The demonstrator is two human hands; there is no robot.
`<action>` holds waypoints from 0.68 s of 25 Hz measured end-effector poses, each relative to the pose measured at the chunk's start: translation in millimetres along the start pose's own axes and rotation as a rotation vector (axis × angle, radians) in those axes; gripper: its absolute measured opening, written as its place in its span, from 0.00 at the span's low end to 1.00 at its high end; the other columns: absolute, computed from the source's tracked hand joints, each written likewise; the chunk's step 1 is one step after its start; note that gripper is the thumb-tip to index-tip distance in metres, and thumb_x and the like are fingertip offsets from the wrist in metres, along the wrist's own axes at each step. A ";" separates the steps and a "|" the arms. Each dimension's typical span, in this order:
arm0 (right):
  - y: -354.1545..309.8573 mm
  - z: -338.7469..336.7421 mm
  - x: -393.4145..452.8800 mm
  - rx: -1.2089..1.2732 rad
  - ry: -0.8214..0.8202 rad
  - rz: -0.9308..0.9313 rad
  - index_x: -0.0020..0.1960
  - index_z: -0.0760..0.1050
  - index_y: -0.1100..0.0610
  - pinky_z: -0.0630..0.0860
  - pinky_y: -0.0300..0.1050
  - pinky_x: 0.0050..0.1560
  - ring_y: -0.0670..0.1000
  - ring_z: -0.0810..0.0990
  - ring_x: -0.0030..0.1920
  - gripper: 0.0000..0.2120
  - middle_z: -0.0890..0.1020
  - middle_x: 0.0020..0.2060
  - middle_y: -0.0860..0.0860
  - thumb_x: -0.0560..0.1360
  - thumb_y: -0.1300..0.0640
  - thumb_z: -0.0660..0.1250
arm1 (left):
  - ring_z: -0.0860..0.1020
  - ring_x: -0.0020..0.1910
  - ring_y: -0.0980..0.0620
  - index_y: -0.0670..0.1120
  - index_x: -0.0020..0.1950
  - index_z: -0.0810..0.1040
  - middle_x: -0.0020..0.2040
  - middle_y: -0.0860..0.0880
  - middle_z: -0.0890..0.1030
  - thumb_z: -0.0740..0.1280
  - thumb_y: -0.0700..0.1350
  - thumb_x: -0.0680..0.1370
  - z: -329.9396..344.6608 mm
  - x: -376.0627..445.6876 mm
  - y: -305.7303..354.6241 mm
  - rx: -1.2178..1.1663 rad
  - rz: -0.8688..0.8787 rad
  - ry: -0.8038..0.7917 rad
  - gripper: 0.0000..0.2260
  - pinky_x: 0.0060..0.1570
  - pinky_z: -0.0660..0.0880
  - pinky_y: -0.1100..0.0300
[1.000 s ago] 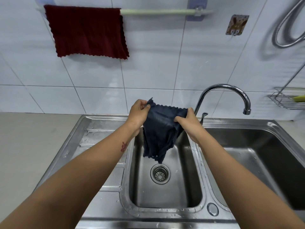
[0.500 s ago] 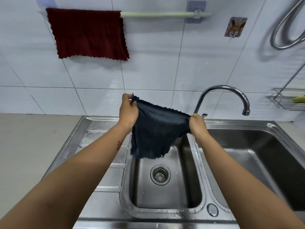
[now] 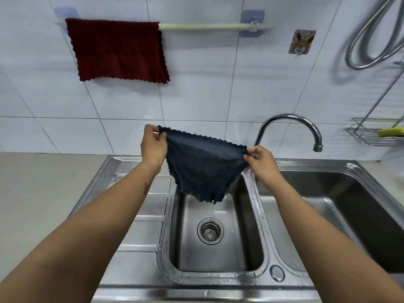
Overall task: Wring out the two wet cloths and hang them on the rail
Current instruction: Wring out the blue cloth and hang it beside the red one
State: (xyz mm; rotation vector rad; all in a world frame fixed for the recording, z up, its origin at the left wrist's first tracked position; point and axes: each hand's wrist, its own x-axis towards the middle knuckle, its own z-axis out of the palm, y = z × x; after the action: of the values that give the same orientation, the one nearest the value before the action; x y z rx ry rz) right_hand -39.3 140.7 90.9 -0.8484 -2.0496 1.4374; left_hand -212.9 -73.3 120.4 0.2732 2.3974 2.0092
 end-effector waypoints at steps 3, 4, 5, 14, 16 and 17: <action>-9.9 -9.3 -2.9 -0.105 0.072 -0.056 0.47 0.77 0.55 0.76 0.39 0.45 0.53 0.81 0.43 0.02 0.83 0.46 0.54 0.77 0.59 0.65 | 0.77 0.45 0.47 0.47 0.51 0.69 0.42 0.51 0.75 0.63 0.42 0.80 -9.1 -3.2 7.1 -0.026 -0.008 -0.015 0.03 0.53 0.79 0.42; -16.2 -13.2 -5.7 -0.151 0.118 -0.101 0.49 0.78 0.55 0.73 0.34 0.41 0.51 0.80 0.40 0.04 0.82 0.46 0.54 0.77 0.58 0.65 | 0.77 0.47 0.46 0.46 0.50 0.69 0.43 0.50 0.75 0.64 0.42 0.79 -11.6 -3.5 12.0 -0.049 0.000 -0.028 0.04 0.54 0.79 0.42; -21.6 -16.6 -7.1 -0.175 0.203 -0.166 0.50 0.79 0.55 0.72 0.34 0.39 0.51 0.79 0.40 0.05 0.80 0.46 0.53 0.77 0.57 0.65 | 0.77 0.48 0.46 0.46 0.50 0.70 0.44 0.50 0.75 0.64 0.43 0.79 -13.1 -4.9 18.1 -0.072 0.027 -0.026 0.04 0.54 0.79 0.43; -26.2 -25.8 -31.5 -0.508 0.302 -0.200 0.50 0.71 0.54 0.66 0.47 0.39 0.61 0.77 0.43 0.06 0.82 0.44 0.58 0.79 0.54 0.57 | 0.75 0.42 0.42 0.45 0.43 0.71 0.39 0.48 0.77 0.66 0.44 0.76 -21.0 -35.7 14.5 0.583 0.248 -0.236 0.06 0.42 0.70 0.55; -26.3 -27.8 -33.1 -0.549 0.255 -0.185 0.51 0.72 0.55 0.67 0.47 0.39 0.62 0.78 0.44 0.07 0.81 0.44 0.58 0.79 0.54 0.58 | 0.75 0.40 0.42 0.45 0.43 0.70 0.36 0.49 0.75 0.66 0.43 0.77 -20.7 -36.4 19.4 0.541 0.220 -0.219 0.06 0.41 0.72 0.54; -26.0 -29.1 -34.6 -0.554 0.246 -0.170 0.51 0.72 0.55 0.67 0.48 0.39 0.61 0.77 0.42 0.07 0.80 0.42 0.57 0.79 0.54 0.58 | 0.76 0.39 0.42 0.45 0.43 0.70 0.34 0.50 0.74 0.65 0.43 0.77 -20.5 -38.6 18.8 0.532 0.208 -0.229 0.06 0.41 0.72 0.54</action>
State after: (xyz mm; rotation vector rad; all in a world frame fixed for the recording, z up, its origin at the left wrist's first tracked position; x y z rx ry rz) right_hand -0.7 127.7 123.4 -0.9731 -2.2852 0.6367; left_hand -174.7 -95.4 138.3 0.7345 2.7868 1.2581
